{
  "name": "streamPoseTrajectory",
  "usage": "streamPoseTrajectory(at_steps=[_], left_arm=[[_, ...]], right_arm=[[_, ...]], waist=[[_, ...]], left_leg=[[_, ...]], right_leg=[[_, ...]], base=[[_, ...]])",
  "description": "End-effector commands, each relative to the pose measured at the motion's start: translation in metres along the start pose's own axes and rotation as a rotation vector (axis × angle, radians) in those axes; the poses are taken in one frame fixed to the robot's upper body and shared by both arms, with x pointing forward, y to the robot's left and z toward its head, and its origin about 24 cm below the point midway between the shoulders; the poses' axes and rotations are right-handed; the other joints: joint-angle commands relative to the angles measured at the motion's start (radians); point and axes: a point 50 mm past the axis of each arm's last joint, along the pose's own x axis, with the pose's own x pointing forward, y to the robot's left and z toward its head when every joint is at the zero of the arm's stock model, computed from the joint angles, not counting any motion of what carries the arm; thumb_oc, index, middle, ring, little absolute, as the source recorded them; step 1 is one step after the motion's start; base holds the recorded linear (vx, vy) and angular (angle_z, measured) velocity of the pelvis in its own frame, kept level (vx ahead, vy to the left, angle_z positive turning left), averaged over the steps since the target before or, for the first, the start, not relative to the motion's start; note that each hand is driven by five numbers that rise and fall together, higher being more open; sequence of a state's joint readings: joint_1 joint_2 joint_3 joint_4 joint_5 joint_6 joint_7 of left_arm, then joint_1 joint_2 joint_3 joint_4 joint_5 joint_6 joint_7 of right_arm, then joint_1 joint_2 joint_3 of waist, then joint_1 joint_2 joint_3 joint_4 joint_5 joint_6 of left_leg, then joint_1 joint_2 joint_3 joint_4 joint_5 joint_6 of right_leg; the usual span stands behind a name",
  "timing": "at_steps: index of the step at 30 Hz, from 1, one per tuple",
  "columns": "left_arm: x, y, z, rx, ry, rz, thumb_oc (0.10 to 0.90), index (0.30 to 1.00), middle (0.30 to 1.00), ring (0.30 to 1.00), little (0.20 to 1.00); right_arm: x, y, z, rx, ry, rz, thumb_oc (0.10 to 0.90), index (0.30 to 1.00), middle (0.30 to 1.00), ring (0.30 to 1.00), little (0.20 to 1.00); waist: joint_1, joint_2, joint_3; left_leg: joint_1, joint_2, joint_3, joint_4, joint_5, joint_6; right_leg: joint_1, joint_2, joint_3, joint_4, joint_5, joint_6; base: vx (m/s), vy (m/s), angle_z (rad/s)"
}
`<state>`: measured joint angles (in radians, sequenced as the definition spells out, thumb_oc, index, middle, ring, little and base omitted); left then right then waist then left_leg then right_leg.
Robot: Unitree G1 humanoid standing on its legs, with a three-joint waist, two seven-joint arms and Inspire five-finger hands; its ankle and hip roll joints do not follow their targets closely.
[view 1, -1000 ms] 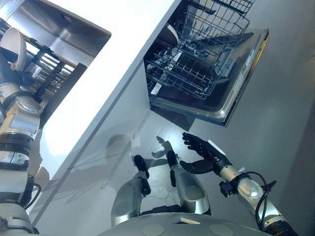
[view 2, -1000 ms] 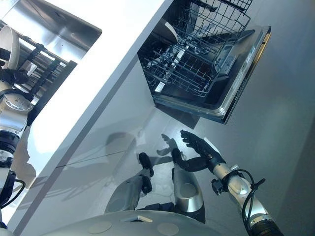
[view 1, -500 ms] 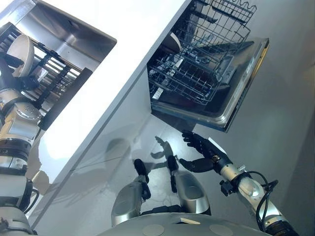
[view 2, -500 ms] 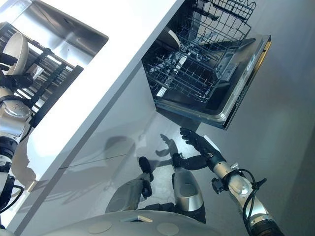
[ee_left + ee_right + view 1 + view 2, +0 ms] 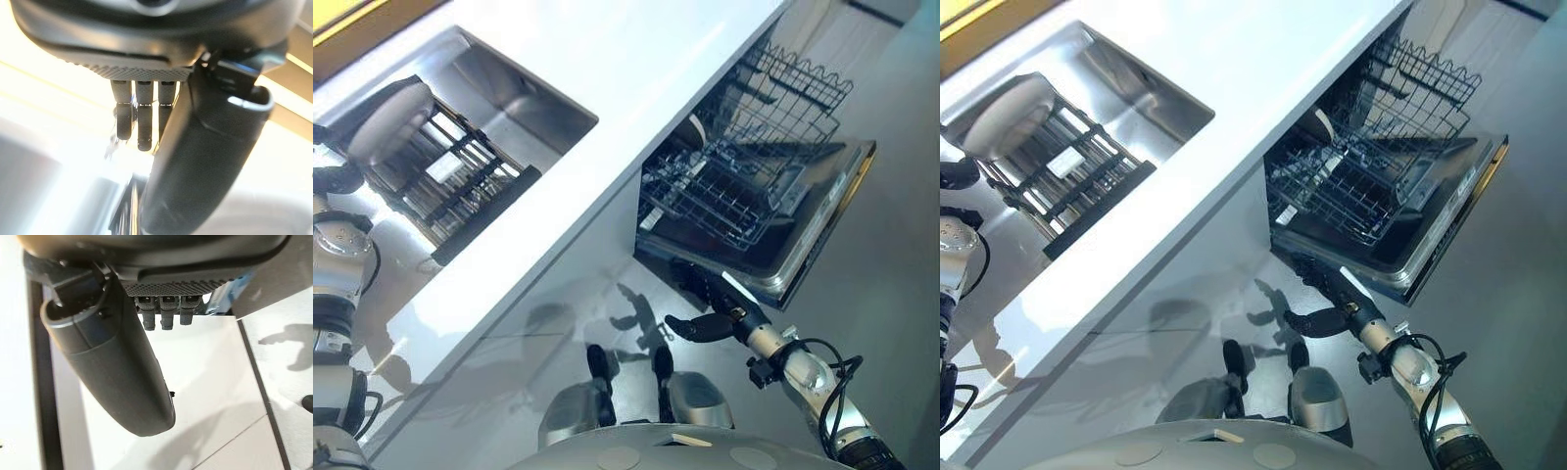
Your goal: Pick up plates and place into dishwasher.
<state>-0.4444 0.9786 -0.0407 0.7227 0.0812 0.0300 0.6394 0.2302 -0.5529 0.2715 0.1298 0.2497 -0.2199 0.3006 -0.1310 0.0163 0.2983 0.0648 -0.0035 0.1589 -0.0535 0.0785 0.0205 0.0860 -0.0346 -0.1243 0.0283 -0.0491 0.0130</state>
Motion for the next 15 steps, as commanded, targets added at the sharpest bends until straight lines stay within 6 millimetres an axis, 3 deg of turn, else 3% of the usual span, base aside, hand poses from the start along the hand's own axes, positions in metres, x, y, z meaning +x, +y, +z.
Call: streamPoseTrajectory(at_steps=[1,9,11,12,15], left_arm=[[0.026,0.054,0.009,0.05,-0.119,0.213,0.377,0.538,0.538,0.538,0.477],[0.019,0.046,0.004,0.046,-0.12,0.177,0.44,0.592,0.592,0.592,0.54],[0.016,0.041,0.005,0.026,-0.125,0.16,0.553,0.688,0.688,0.688,0.653],[0.015,0.039,0.006,0.017,-0.13,0.147,0.8,0.9,0.9,0.9,0.9],[0.011,0.028,0.013,-0.038,-0.14,0.072,0.8,0.9,0.9,0.9,0.9]], right_arm=[[-0.006,0.005,0.021,-0.017,-0.122,0.039,0.8,0.9,0.9,0.9,0.9],[-0.008,0.003,0.017,-0.01,-0.1,0.045,0.8,0.9,0.9,0.9,0.9],[-0.01,0.002,0.015,-0.008,-0.089,0.047,0.8,0.9,0.9,0.9,0.9],[-0.011,0.002,0.013,-0.007,-0.086,0.046,0.8,0.9,0.9,0.9,0.9],[-0.011,0.002,0.012,-0.004,-0.085,0.043,0.8,0.9,0.9,0.9,0.9]], waist=[[-0.024,0.022,-0.144],[-0.031,0.024,-0.151],[-0.033,0.023,-0.153],[-0.034,0.022,-0.153],[-0.037,0.021,-0.152]], left_leg=[[0.02,-0.07,-0.005,0.061,-0.18,0.003],[0.039,-0.067,0.0,0.053,-0.184,0.002],[0.041,-0.067,0.001,0.048,-0.182,0.002],[0.042,-0.068,0.002,0.045,-0.181,0.002],[0.043,-0.07,0.004,0.042,-0.182,0.005]], right_leg=[[-0.074,0.03,0.006,0.102,-0.089,0.082],[-0.063,0.034,0.008,0.1,-0.094,0.081],[-0.062,0.035,0.009,0.097,-0.093,0.082],[-0.061,0.036,0.009,0.095,-0.093,0.083],[-0.064,0.038,0.011,0.096,-0.091,0.084]], base=[[0.0,0.0,0.0],[0.0,-0.005,-0.02],[0.02,-0.003,-0.01],[0.03,-0.005,-0.03],[0.0,0.0,0.0]])
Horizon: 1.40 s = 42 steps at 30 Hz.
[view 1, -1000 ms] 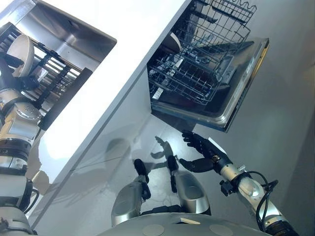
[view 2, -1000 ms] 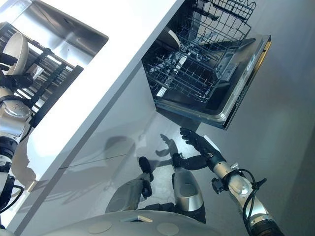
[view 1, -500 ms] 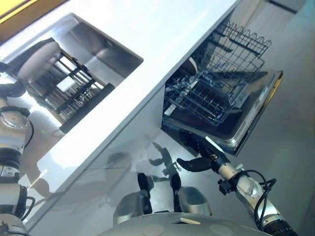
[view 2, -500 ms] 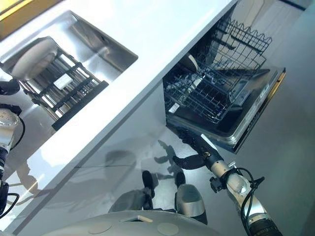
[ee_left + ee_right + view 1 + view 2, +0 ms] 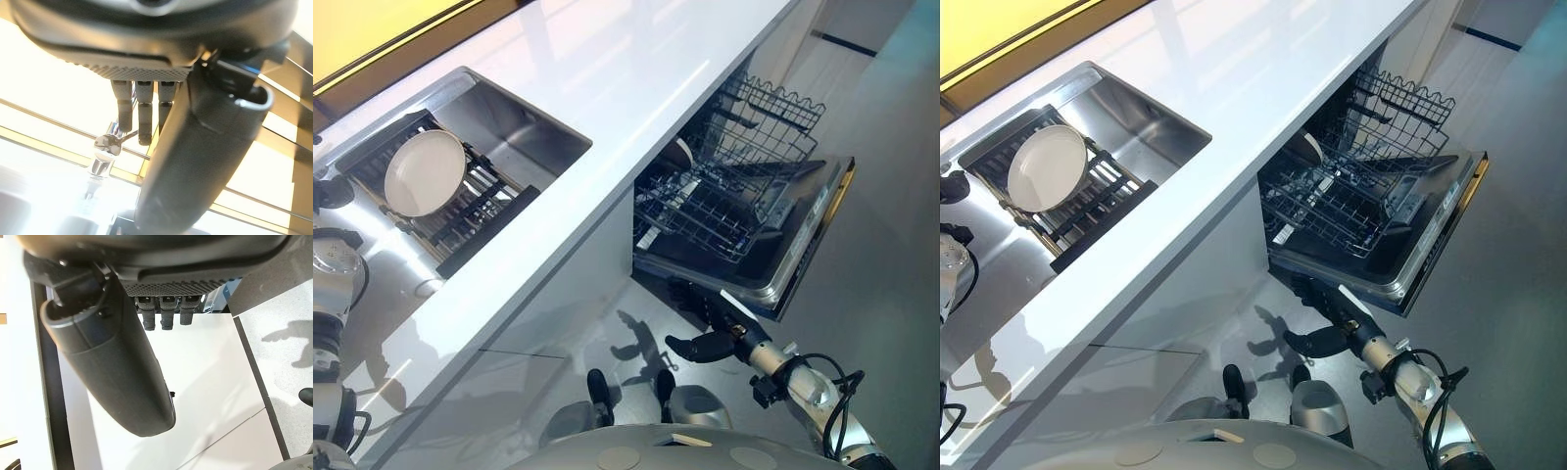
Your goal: Pick up plates and place into dishwasher.
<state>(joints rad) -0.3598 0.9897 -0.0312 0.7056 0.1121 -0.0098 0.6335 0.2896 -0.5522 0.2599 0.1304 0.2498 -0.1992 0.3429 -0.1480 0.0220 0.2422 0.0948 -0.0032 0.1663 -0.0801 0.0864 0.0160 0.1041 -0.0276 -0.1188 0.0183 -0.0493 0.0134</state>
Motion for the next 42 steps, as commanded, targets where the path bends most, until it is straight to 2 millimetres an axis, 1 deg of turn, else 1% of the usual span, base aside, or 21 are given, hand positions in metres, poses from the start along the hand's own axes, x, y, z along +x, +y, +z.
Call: streamPoseTrajectory(at_steps=[1,4,5,6,7,10,12,17,18,21,24,27,30,33,35,36,39,42], left_arm=[[0.019,0.026,0.029,-0.123,-0.11,0.079,0.8,0.9,0.9,0.9,0.9],[0.01,0.007,0.045,-0.219,-0.139,-0.047,0.8,0.9,0.9,0.9,0.9],[0.007,0.001,0.05,-0.255,-0.143,-0.111,0.8,0.9,0.9,0.9,0.9],[0.002,-0.01,0.059,-0.318,-0.144,-0.227,0.8,0.9,0.9,0.9,0.9],[0.0,-0.012,0.061,-0.33,-0.146,-0.247,0.8,0.9,0.9,0.9,0.9],[-0.008,-0.026,0.071,-0.414,-0.134,-0.397,0.8,0.9,0.9,0.9,0.9],[-0.011,-0.03,0.079,-0.477,-0.136,-0.454,0.8,0.9,0.9,0.9,0.9],[-0.011,-0.029,0.085,-0.499,-0.161,-0.469,0.8,0.9,0.9,0.9,0.9],[-0.011,-0.03,0.091,-0.512,-0.182,-0.502,0.8,0.9,0.9,0.9,0.9],[-0.015,-0.034,0.1,-0.546,-0.211,-0.588,0.8,0.9,0.9,0.9,0.9],[-0.021,-0.037,0.108,-0.542,-0.231,-0.642,0.8,0.9,0.9,0.9,0.9],[-0.021,-0.034,0.103,-0.476,-0.227,-0.606,0.8,0.9,0.9,0.9,0.9],[-0.007,-0.024,0.09,-0.325,-0.175,-0.444,0.8,0.9,0.9,0.9,0.9],[0.003,-0.015,0.081,-0.206,-0.159,-0.329,0.8,0.9,0.9,0.9,0.9],[0.006,-0.013,0.078,-0.166,-0.148,-0.297,0.8,0.9,0.9,0.9,0.9],[0.008,-0.011,0.075,-0.114,-0.139,-0.261,0.8,0.9,0.9,0.9,0.9],[0.013,-0.007,0.069,-0.03,-0.128,-0.174,0.8,0.9,0.9,0.9,0.9],[0.016,-0.002,0.064,0.024,-0.126,-0.093,0.8,0.9,0.9,0.9,0.9]], right_arm=[[-0.001,-0.003,0.027,-0.043,-0.153,0.012,0.8,0.9,0.9,0.9,0.9],[0.0,-0.002,0.028,-0.042,-0.154,0.012,0.8,0.9,0.9,0.9,0.9],[0.0,-0.002,0.028,-0.04,-0.154,0.01,0.8,0.9,0.9,0.9,0.9],[0.002,-0.002,0.029,-0.041,-0.156,0.009,0.8,0.9,0.9,0.9,0.9],[0.002,-0.002,0.029,-0.042,-0.156,0.009,0.8,0.9,0.9,0.9,0.9],[0.005,-0.003,0.029,-0.05,-0.147,0.002,0.8,0.9,0.9,0.9,0.9],[0.006,-0.003,0.027,-0.049,-0.133,-0.005,0.8,0.9,0.9,0.9,0.9],[0.009,-0.002,0.025,-0.04,-0.125,-0.014,0.8,0.9,0.9,0.9,0.9],[0.012,0.0,0.024,-0.038,-0.122,-0.018,0.8,0.9,0.9,0.9,0.9],[0.014,0.002,0.024,-0.031,-0.124,-0.022,0.8,0.9,0.9,0.9,0.9],[0.017,0.004,0.026,-0.028,-0.132,-0.024,0.8,0.9,0.9,0.9,0.9],[0.018,0.004,0.027,-0.032,-0.139,-0.021,0.8,0.9,0.9,0.9,0.9],[0.02,0.005,0.028,-0.029,-0.143,-0.017,0.8,0.9,0.9,0.9,0.9],[0.019,0.005,0.028,-0.022,-0.142,-0.017,0.8,0.9,0.9,0.9,0.9],[0.019,0.005,0.028,-0.02,-0.142,-0.018,0.8,0.9,0.9,0.9,0.9],[0.019,0.005,0.028,-0.015,-0.141,-0.019,0.8,0.9,0.9,0.9,0.9],[0.019,0.005,0.027,-0.015,-0.139,-0.015,0.8,0.9,0.9,0.9,0.9],[0.018,0.005,0.026,-0.012,-0.137,-0.013,0.8,0.9,0.9,0.9,0.9]], waist=[[-0.021,0.014,-0.094],[-0.023,0.011,-0.092],[-0.024,0.011,-0.091],[-0.026,0.011,-0.089],[-0.026,0.012,-0.088],[-0.027,0.014,-0.086],[-0.028,0.017,-0.085],[-0.027,0.021,-0.085],[-0.028,0.022,-0.086],[-0.029,0.028,-0.084],[-0.026,0.035,-0.082],[-0.024,0.039,-0.079],[-0.024,0.038,-0.083],[-0.026,0.036,-0.086],[-0.029,0.034,-0.085],[-0.031,0.033,-0.085],[-0.036,0.029,-0.083],[-0.039,0.023,-0.084]], left_leg=[[0.012,-0.071,-0.002,0.068,-0.19,0.01],[0.013,-0.072,0.001,0.067,-0.192,0.014],[0.015,-0.072,0.003,0.066,-0.193,0.015],[0.017,-0.072,0.006,0.065,-0.192,0.016],[0.017,-0.072,0.007,0.065,-0.192,0.016],[0.02,-0.07,0.013,0.066,-0.191,0.018],[0.022,-0.068,0.019,0.071,-0.192,0.02],[0.023,-0.07,0.022,0.075,-0.195,0.025],[0.022,-0.072,0.025,0.079,-0.196,0.029],[0.026,-0.075,0.027,0.082,-0.2,0.034],[0.027,-0.076,0.03,0.084,-0.2,0.036],[0.032,-0.079,0.03,0.081,-0.2,0.038],[0.034,-0.081,0.034,0.076,-0.198,0.038],[0.034,-0.082,0.038,0.073,-0.197,0.038],[0.032,-0.082,0.039,0.074,-0.198,0.037],[0.032,-0.081,0.042,0.073,-0.198,0.037],[0.032,-0.079,0.044,0.072,-0.198,0.037],[0.032,-0.078,0.046,0.07,-0.2,0.038]], right_leg=[[-0.083,0.031,0.006,0.106,-0.091,0.085],[-0.084,0.031,0.009,0.105,-0.091,0.086],[-0.084,0.032,0.01,0.104,-0.091,0.086],[-0.084,0.032,0.012,0.104,-0.089,0.088],[-0.085,0.032,0.013,0.104,-0.089,0.089],[-0.084,0.032,0.01,0.107,-0.087,0.091],[-0.083,0.028,0.006,0.114,-0.088,0.093],[-0.086,0.022,0.006,0.129,-0.085,0.096],[-0.089,0.016,0.006,0.138,-0.08,0.1],[-0.093,0.008,0.006,0.15,-0.075,0.105],[-0.096,0.004,0.004,0.155,-0.073,0.108],[-0.097,0.0,0.002,0.158,-0.067,0.112],[-0.1,-0.004,0.0,0.159,-0.058,0.118],[-0.103,-0.005,-0.002,0.159,-0.054,0.119],[-0.106,-0.006,-0.001,0.161,-0.052,0.12],[-0.108,-0.006,-0.001,0.162,-0.052,0.12],[-0.111,-0.004,0.004,0.162,-0.054,0.119],[-0.113,-0.003,0.008,0.162,-0.053,0.118]], base=[[0.0,0.0,0.0],[0.0,0.0,0.0],[-0.01,-0.013,-0.05],[-0.01,-0.009,-0.06],[-0.01,-0.005,-0.06],[-0.01,-0.001,-0.05],[-0.01,0.005,-0.09],[0.0,0.001,-0.01],[0.0,0.0,0.0],[-0.02,0.012,0.03],[-0.03,0.023,0.06],[-0.02,0.029,0.06],[0.0,0.0,0.0],[0.0,0.0,0.0],[0.0,0.0,0.0],[0.0,0.0,0.0],[0.0,0.0,0.0],[0.01,-0.005,0.0]])
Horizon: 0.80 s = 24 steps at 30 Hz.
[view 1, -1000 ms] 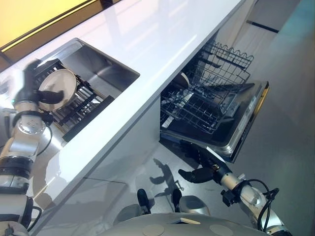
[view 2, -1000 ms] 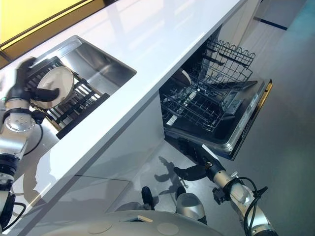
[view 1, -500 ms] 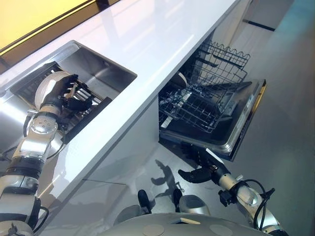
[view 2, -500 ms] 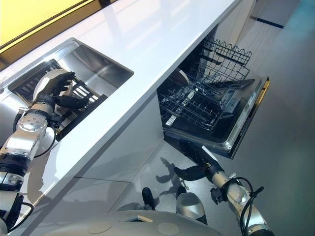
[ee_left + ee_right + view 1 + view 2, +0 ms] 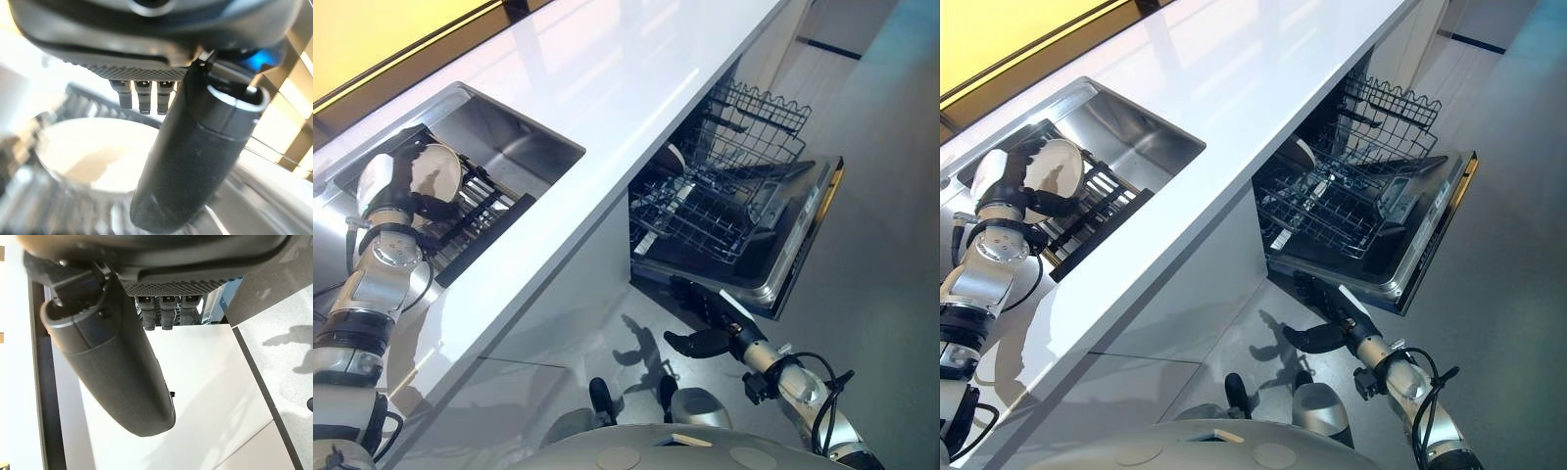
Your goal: Pick up plates and place into dishwasher.
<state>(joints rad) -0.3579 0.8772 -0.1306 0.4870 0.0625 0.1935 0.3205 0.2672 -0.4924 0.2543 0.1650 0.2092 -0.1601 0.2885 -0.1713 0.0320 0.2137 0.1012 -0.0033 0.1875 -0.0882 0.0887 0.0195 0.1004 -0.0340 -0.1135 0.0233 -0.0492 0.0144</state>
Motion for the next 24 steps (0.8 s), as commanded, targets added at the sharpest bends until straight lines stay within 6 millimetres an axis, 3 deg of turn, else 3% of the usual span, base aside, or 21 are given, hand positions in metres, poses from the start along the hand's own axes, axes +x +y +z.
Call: streamPoseTrajectory(at_steps=[1,7,11,18,24], left_arm=[[0.022,0.069,0.027,0.147,-0.108,0.364,0.8,0.9,0.9,0.9,0.9],[0.021,0.059,0.01,0.158,-0.031,0.375,0.8,0.9,0.9,0.9,0.9],[0.021,0.042,0.007,0.091,0.002,0.303,0.8,0.9,0.9,0.9,0.9],[0.02,0.012,0.026,0.004,-0.051,0.152,0.8,0.9,0.9,0.9,0.9],[0.017,0.013,0.048,-0.093,-0.145,0.22,0.8,0.9,0.9,0.9,0.9]], right_arm=[[0.007,0.002,0.031,-0.029,-0.166,0.047,0.8,0.9,0.9,0.9,0.9],[0.005,0.001,0.028,-0.02,-0.159,0.042,0.8,0.9,0.9,0.9,0.9],[0.005,0.003,0.028,-0.016,-0.153,0.04,0.8,0.9,0.9,0.9,0.9],[0.005,0.004,0.028,-0.011,-0.153,0.039,0.8,0.9,0.9,0.9,0.9],[0.004,0.004,0.027,-0.004,-0.159,0.036,0.8,0.9,0.9,0.9,0.9]], waist=[[-0.016,0.011,-0.055],[-0.022,0.002,-0.052],[-0.031,-0.004,-0.045],[-0.046,-0.007,-0.036],[-0.05,-0.008,-0.03]], left_leg=[[0.025,-0.077,0.027,0.078,-0.203,0.034],[0.021,-0.074,0.031,0.083,-0.205,0.034],[0.016,-0.075,0.034,0.091,-0.211,0.039],[0.009,-0.076,0.042,0.101,-0.218,0.045],[0.008,-0.077,0.046,0.105,-0.22,0.047]], right_leg=[[-0.11,0.004,0.003,0.156,-0.052,0.118],[-0.112,0.009,0.011,0.152,-0.055,0.114],[-0.121,0.012,0.018,0.159,-0.057,0.113],[-0.133,0.019,0.033,0.165,-0.062,0.112],[-0.135,0.021,0.036,0.167,-0.065,0.111]], base=[[0.04,-0.014,-0.01],[0.04,-0.012,-0.08],[0.04,-0.015,-0.03],[0.01,-0.009,-0.02],[0.0,-0.013,-0.06]])
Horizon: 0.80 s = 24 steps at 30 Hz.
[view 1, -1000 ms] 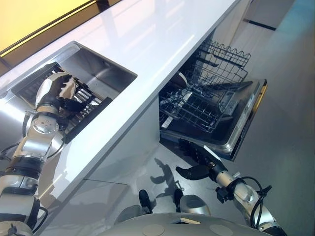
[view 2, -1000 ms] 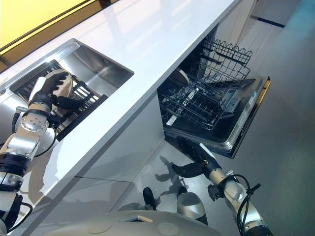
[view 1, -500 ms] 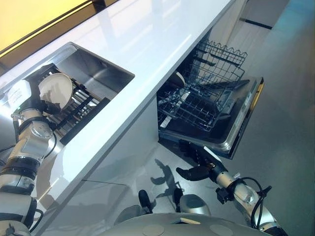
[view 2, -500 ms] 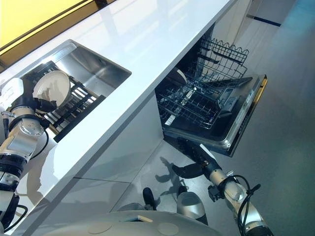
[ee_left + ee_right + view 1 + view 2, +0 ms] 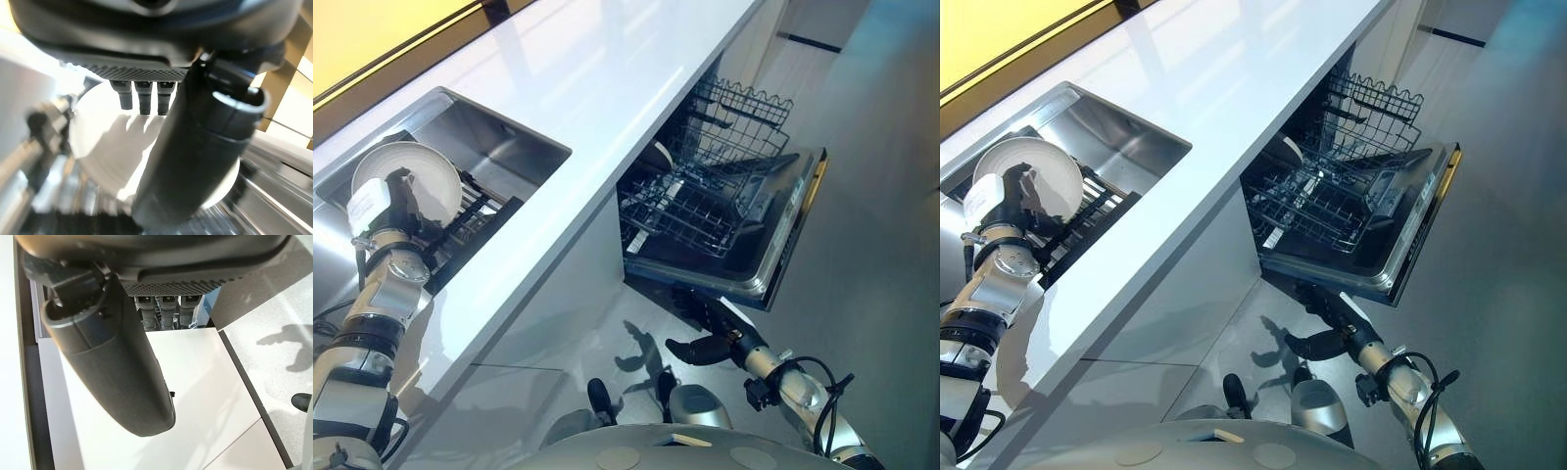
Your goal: Pick up plates and place into dishwasher.
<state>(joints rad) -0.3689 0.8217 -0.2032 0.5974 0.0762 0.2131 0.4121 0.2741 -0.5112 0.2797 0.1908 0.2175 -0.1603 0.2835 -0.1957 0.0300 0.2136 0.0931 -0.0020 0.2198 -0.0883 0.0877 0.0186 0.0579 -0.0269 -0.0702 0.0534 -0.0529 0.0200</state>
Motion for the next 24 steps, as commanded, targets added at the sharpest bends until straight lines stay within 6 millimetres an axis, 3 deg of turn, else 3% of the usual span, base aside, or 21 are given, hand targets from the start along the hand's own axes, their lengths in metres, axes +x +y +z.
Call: streamPoseTrajectory(at_steps=[1,6,12,19,24], left_arm=[[0.017,0.048,0.069,-0.198,-0.251,0.253,0.8,0.9,0.9,0.9,0.9],[0.005,0.068,0.082,-0.408,-0.372,0.466,0.8,0.9,0.9,0.9,0.9],[-0.012,0.078,0.089,-0.527,-0.49,0.571,0.8,0.9,0.9,0.9,0.9],[-0.022,0.077,0.091,-0.518,-0.546,0.542,0.8,0.9,0.9,0.9,0.9],[-0.019,0.075,0.087,-0.489,-0.517,0.447,0.8,0.9,0.9,0.9,0.9]], right_arm=[[0.005,0.003,0.035,-0.007,-0.201,0.023,0.8,0.9,0.9,0.9,0.9],[0.003,0.006,0.03,0.004,-0.2,0.016,0.8,0.9,0.9,0.9,0.9],[0.002,0.011,0.025,0.018,-0.197,0.003,0.8,0.9,0.9,0.9,0.9],[-0.001,0.011,0.024,0.017,-0.194,-0.002,0.8,0.9,0.9,0.9,0.9],[-0.003,0.007,0.024,0.014,-0.19,-0.005,0.8,0.9,0.9,0.9,0.9]], waist=[[-0.026,-0.006,-0.03],[-0.016,-0.011,-0.038],[0.001,-0.019,-0.048],[0.008,-0.022,-0.053],[0.009,-0.02,-0.054]], left_leg=[[0.016,-0.078,0.013,0.104,-0.219,0.047],[0.018,-0.077,0.008,0.101,-0.217,0.041],[0.023,-0.075,-0.008,0.096,-0.218,0.037],[0.03,-0.072,-0.017,0.093,-0.221,0.033],[0.032,-0.072,-0.018,0.096,-0.221,0.034]], right_leg=[[-0.092,0.014,-0.007,0.137,-0.061,0.105],[-0.084,0.012,-0.016,0.132,-0.065,0.102],[-0.076,0.009,-0.03,0.13,-0.074,0.098],[-0.066,0.01,-0.033,0.124,-0.08,0.096],[-0.062,0.01,-0.034,0.12,-0.078,0.096]], base=[[0.0,-0.018,-0.06],[0.0,0.0,0.0],[0.0,-0.007,0.03],[0.0,-0.001,0.05],[0.0,0.001,0.01]])
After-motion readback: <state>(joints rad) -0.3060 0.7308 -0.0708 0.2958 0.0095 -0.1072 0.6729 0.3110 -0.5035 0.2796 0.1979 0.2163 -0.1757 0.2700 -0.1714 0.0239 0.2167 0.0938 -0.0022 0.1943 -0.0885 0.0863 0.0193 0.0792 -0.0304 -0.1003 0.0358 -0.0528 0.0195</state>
